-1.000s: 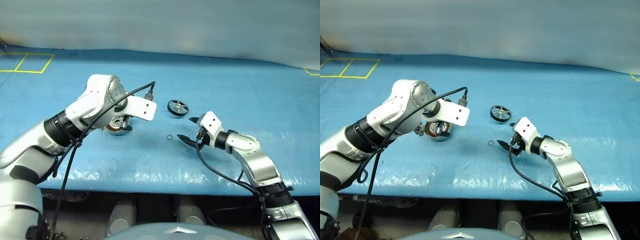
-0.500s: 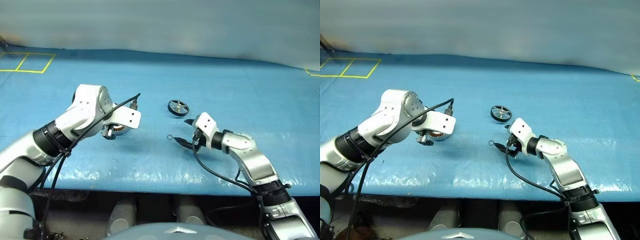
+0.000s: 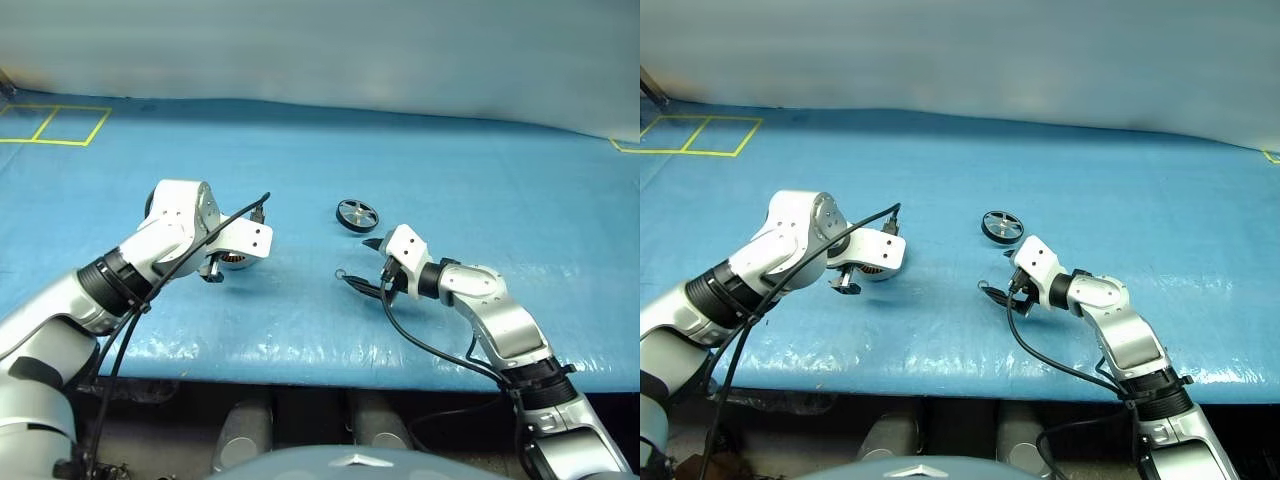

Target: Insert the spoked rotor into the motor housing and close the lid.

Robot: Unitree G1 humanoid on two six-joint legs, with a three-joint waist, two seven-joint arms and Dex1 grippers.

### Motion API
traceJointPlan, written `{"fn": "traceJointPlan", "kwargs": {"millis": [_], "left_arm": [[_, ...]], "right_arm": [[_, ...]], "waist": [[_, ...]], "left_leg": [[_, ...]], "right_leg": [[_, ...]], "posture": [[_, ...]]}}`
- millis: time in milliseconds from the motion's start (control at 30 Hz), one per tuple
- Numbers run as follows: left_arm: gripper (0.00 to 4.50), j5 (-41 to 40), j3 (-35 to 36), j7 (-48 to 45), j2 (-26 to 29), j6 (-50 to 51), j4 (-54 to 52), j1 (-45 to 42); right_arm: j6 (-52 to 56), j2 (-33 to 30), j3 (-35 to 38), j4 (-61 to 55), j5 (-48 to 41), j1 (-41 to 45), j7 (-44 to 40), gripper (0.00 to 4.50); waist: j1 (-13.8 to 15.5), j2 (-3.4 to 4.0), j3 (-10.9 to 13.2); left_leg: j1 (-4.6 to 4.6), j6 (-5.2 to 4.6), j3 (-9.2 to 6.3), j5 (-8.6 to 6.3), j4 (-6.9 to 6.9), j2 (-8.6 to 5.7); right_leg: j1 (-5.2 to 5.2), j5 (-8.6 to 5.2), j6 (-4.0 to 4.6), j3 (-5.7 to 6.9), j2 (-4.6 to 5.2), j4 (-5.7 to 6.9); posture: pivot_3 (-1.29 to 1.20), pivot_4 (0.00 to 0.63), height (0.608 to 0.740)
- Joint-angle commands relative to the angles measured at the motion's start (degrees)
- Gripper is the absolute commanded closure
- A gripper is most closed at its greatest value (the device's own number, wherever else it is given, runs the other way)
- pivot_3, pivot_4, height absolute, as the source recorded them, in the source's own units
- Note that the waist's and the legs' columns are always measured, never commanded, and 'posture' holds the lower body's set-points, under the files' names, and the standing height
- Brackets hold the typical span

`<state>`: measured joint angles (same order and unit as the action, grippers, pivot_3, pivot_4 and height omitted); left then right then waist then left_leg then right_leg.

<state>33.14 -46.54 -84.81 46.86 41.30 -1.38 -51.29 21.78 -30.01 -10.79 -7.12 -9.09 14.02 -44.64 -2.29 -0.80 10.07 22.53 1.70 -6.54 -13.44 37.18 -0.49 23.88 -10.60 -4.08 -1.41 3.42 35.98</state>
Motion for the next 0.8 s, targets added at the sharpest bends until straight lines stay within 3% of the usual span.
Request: {"fn": "traceJointPlan", "kwargs": {"millis": [33,300,800], "left_arm": [[0.0,1.3,1.9,0.9,-1.4,-1.2,2.0,-1.5],[0.0,2.0,1.7,0.4,-4.9,-3.4,4.1,-0.6],[0.0,3.2,3.9,-0.9,-4.7,-6.4,2.8,-1.2]], "right_arm": [[-0.3,0.2,0.7,-2.4,-0.3,-0.4,0.5,0.04],[0.1,0.3,1.1,-3.9,-0.4,-1.6,1.4,0.04],[-0.2,0.4,1.5,-4.6,-0.5,-3.1,2.7,0.04]], "waist": [[0.0,0.0,0.0],[0.2,0.01,0.0],[0.1,0.02,0.0]], "left_leg": [[-0.01,0.0,0.0,0.0,0.0,0.0],[-0.02,0.0,0.0,0.0,0.04,-0.02],[-0.03,0.0,0.0,0.0,0.06,-0.02]], "right_leg": [[0.0,0.0,0.0,0.0,0.0,0.0],[-0.05,0.02,-0.04,-0.01,0.01,0.03],[-0.05,0.03,-0.04,-0.02,0.0,0.04]], "posture": [[0.0,0.15,0.74],[0.0,0.15,0.74],[0.0,0.15,0.74]]}}
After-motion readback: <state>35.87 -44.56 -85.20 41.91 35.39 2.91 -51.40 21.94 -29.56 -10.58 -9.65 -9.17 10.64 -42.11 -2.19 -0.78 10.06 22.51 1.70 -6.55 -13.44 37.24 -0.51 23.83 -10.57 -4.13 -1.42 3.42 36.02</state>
